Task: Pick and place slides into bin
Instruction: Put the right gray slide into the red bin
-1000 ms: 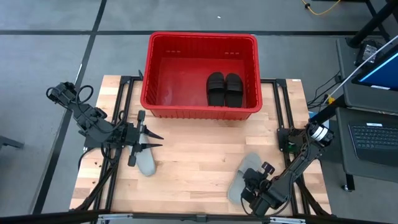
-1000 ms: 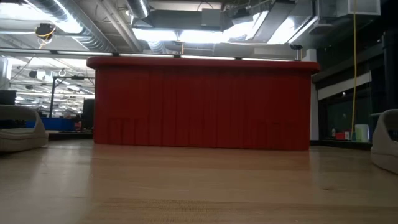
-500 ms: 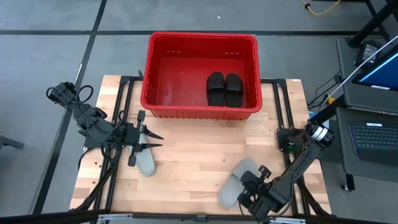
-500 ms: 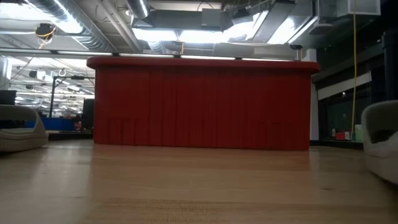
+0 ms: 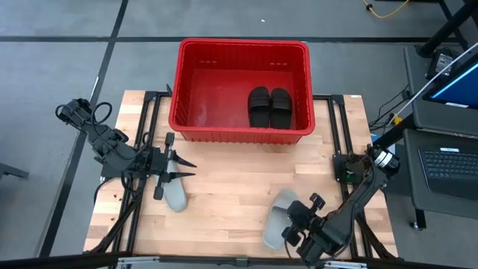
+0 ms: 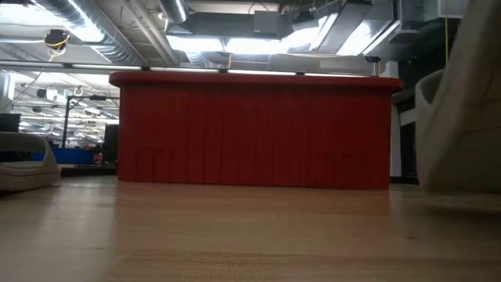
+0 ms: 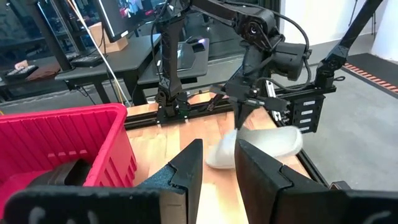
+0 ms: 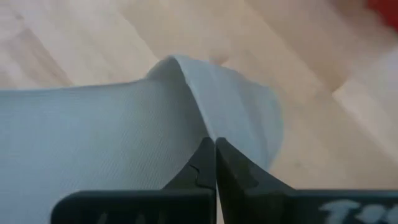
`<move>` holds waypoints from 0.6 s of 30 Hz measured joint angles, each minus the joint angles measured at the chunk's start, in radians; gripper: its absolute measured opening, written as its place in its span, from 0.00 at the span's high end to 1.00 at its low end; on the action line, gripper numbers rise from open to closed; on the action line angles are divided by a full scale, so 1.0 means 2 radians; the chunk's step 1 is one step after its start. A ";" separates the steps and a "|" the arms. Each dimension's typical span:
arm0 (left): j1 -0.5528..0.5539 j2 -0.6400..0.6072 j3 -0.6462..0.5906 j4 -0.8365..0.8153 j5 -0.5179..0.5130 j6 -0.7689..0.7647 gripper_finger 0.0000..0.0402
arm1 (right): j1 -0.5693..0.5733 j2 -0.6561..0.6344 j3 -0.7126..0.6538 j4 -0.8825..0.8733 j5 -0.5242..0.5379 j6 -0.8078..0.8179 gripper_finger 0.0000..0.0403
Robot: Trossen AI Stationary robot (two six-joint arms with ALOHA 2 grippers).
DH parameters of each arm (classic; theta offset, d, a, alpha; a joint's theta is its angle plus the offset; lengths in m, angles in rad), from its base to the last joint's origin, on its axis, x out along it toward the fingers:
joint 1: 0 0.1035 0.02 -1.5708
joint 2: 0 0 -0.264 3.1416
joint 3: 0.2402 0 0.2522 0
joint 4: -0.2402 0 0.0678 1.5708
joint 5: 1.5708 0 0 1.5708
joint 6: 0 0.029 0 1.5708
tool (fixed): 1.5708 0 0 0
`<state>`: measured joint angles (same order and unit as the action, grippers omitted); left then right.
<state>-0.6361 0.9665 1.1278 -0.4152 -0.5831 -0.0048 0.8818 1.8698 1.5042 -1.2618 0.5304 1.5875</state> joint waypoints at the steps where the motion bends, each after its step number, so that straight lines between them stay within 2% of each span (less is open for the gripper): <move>1: 0.000 0.000 0.000 0.000 0.000 0.000 0.78 | -0.003 0.000 0.004 -0.011 0.000 -0.001 1.00; 4: 0.000 0.000 0.000 0.000 0.001 0.000 0.78 | -0.012 0.000 0.016 -0.034 0.002 -0.016 1.00; 11: 0.000 0.000 0.000 0.001 0.002 0.001 0.78 | -0.043 0.000 0.048 -0.044 0.056 -0.084 1.00; 18: 0.004 0.000 0.000 0.005 -0.016 0.019 0.78 | -0.079 0.000 0.100 -0.052 0.065 -0.151 1.00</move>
<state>-0.6274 0.9665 1.1278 -0.4061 -0.6151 0.0324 0.7243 1.8698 1.7046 -1.3649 0.6607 1.2864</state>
